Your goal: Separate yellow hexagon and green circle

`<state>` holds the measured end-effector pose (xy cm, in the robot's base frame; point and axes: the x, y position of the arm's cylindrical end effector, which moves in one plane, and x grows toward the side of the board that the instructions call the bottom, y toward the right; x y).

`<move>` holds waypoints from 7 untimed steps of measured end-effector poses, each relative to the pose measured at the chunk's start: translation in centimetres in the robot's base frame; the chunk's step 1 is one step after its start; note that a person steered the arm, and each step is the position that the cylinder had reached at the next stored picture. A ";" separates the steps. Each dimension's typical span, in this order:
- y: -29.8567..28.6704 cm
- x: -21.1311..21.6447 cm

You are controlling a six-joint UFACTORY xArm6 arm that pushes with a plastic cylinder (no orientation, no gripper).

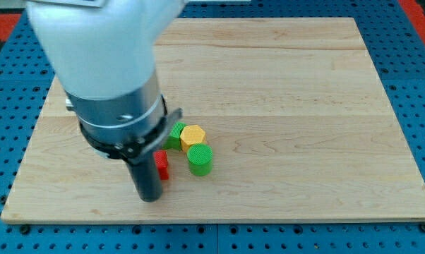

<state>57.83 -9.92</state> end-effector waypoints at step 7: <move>6.4 -8.5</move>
<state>49.33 -3.53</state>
